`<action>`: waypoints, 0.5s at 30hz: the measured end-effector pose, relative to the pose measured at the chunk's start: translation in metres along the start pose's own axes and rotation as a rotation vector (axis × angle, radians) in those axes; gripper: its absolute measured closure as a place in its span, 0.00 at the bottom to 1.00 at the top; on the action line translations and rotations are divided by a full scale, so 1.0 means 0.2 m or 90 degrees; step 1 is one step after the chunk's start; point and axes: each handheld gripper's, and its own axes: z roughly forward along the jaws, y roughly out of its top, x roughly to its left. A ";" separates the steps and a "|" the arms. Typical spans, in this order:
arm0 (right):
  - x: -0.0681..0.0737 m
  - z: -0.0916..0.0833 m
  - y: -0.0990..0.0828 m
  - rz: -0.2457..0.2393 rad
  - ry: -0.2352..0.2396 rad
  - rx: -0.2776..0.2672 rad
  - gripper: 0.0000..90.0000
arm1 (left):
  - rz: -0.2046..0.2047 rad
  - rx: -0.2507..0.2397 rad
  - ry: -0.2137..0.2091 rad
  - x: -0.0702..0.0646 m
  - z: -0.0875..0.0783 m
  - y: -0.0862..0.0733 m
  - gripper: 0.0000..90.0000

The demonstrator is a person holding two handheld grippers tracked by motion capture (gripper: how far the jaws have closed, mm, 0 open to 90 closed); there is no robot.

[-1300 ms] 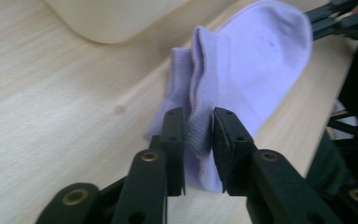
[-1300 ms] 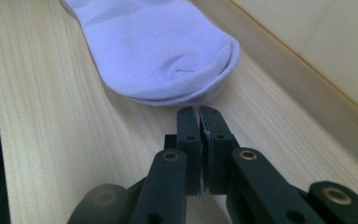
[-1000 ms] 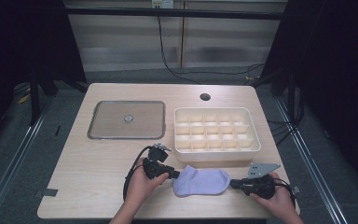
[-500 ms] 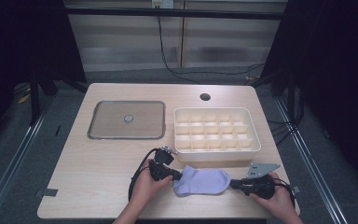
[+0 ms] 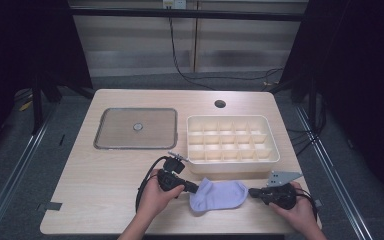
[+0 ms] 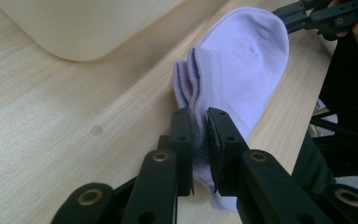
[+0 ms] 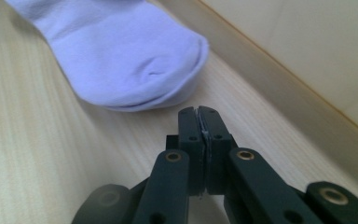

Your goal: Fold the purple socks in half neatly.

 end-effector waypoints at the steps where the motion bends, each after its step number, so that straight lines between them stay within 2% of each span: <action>1: -0.01 0.00 0.00 0.001 -0.003 -0.001 1.00 | -0.003 -0.003 -0.002 0.00 0.00 0.00 0.90; 7: -0.03 0.00 0.02 0.021 -0.025 -0.009 1.00 | -0.007 -0.002 -0.014 0.00 -0.02 0.00 0.90; 11: -0.03 0.02 0.03 0.023 -0.019 -0.010 1.00 | -0.005 0.001 -0.012 -0.01 -0.01 0.00 0.90; 15: 0.00 0.06 0.05 0.008 0.008 0.000 1.00 | -0.009 -0.002 -0.019 -0.01 -0.02 0.00 0.90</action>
